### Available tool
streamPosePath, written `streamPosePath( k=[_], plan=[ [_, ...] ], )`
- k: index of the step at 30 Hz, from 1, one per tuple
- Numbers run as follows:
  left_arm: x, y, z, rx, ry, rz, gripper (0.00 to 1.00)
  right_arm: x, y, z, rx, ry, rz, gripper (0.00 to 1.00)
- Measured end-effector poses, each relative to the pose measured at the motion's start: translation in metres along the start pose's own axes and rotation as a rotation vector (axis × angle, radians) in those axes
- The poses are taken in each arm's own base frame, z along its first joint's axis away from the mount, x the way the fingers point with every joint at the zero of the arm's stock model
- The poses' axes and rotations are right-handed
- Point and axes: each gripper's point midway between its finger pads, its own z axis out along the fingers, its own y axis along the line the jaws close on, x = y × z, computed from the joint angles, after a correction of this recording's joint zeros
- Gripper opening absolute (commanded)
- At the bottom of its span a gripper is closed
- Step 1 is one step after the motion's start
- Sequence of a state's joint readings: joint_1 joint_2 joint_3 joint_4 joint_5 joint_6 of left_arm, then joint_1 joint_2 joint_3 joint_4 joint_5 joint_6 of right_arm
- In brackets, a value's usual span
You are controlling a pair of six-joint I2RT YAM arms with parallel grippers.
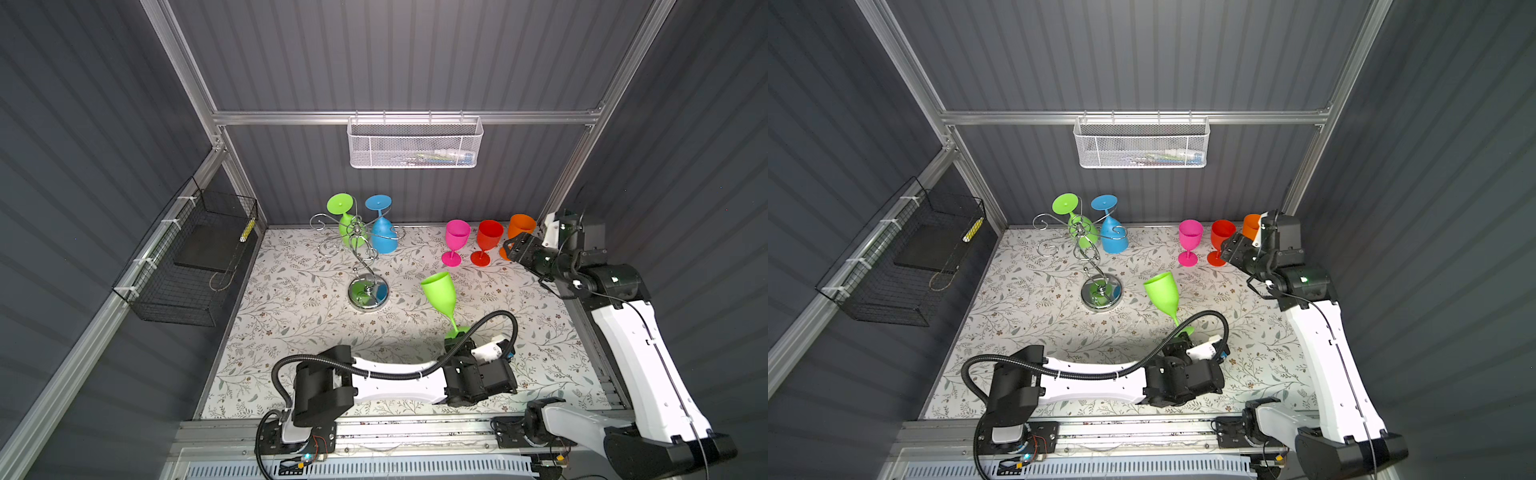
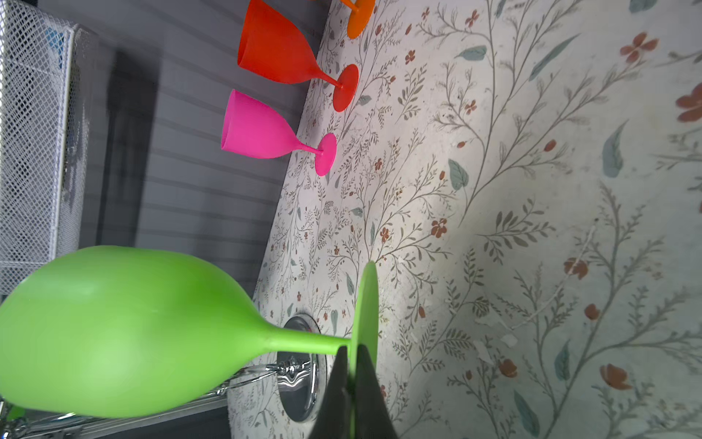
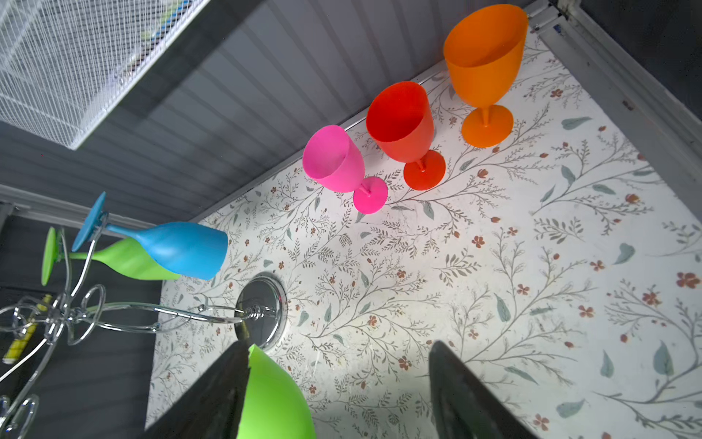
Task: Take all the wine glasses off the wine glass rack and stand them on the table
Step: 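Close the right gripper on the green glass bowl while left gripper holds the foot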
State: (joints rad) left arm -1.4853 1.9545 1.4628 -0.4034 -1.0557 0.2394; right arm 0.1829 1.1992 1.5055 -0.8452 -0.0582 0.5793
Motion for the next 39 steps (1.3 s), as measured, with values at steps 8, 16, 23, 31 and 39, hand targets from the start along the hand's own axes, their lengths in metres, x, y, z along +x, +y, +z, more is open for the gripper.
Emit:
streamPosePath(
  k=[8,16,23,31,39],
  plan=[
    [0.009,-0.014,0.027,-0.095,0.06,0.141,0.0,0.036,0.042,0.039,0.05,0.17,-0.275,0.71],
    [0.021,-0.013,0.053,-0.181,0.122,0.199,0.0,0.057,0.052,0.062,0.151,0.265,-0.456,0.68],
    [0.023,-0.006,0.068,-0.237,0.148,0.212,0.0,0.064,0.062,0.068,0.179,0.292,-0.541,0.67],
    [0.021,0.003,0.078,-0.284,0.155,0.2,0.0,0.073,0.079,0.08,0.184,0.321,-0.609,0.65],
    [0.02,0.004,0.086,-0.317,0.164,0.213,0.0,0.085,0.086,0.091,0.214,0.356,-0.673,0.63]
  ],
)
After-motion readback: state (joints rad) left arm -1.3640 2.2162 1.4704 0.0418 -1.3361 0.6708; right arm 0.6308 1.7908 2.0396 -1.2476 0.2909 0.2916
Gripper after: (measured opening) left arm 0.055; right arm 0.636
